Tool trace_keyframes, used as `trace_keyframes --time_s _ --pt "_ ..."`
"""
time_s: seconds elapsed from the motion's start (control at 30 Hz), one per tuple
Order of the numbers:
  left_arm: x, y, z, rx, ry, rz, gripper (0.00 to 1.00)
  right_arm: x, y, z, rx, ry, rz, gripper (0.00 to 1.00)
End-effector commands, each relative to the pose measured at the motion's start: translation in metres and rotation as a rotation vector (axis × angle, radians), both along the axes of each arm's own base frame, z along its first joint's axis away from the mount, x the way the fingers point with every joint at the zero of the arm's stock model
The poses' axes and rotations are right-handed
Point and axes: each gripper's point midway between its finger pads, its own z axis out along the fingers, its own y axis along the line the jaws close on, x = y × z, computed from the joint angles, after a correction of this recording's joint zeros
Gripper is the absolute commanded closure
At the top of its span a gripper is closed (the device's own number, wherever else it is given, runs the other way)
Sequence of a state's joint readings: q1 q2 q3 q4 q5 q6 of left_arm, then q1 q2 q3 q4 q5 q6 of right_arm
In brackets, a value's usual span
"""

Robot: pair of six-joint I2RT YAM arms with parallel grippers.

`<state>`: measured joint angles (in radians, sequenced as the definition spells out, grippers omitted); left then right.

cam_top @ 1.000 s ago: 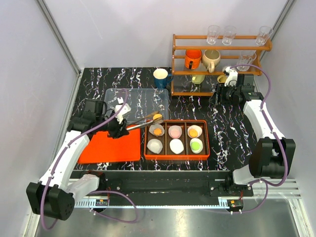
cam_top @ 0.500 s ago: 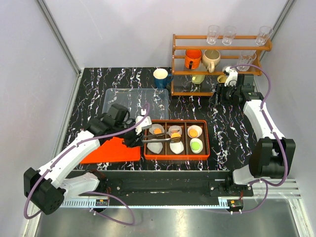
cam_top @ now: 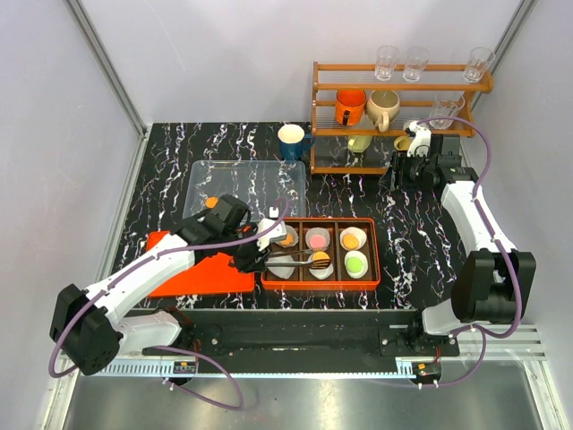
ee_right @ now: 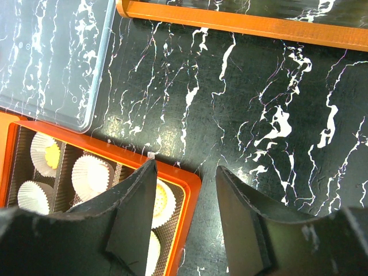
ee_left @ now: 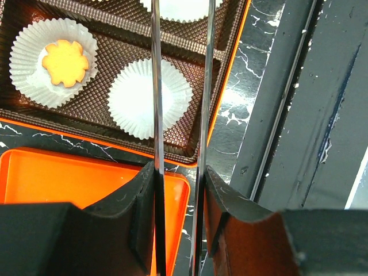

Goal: Pack the cookies

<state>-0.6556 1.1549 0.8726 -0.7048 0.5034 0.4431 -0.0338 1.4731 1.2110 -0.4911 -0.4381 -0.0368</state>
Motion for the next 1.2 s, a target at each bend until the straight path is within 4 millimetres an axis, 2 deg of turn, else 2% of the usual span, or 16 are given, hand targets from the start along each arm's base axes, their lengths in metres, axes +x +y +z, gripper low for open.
trace_keyframes --time_s 0.0,0.63,1.17 --pt "0.011 -0.009 0.003 -0.027 -0.042 0.004 0.78 0.006 -0.002 0.009 -0.004 -0.041 0.005 0.46" --pt "0.010 -0.008 -0.012 0.016 -0.010 0.011 0.69 0.006 -0.002 0.010 -0.006 -0.045 0.007 0.46" --pt "0.007 -0.008 -0.013 0.011 -0.004 0.007 0.58 0.006 -0.001 0.010 -0.005 -0.045 0.008 0.46"
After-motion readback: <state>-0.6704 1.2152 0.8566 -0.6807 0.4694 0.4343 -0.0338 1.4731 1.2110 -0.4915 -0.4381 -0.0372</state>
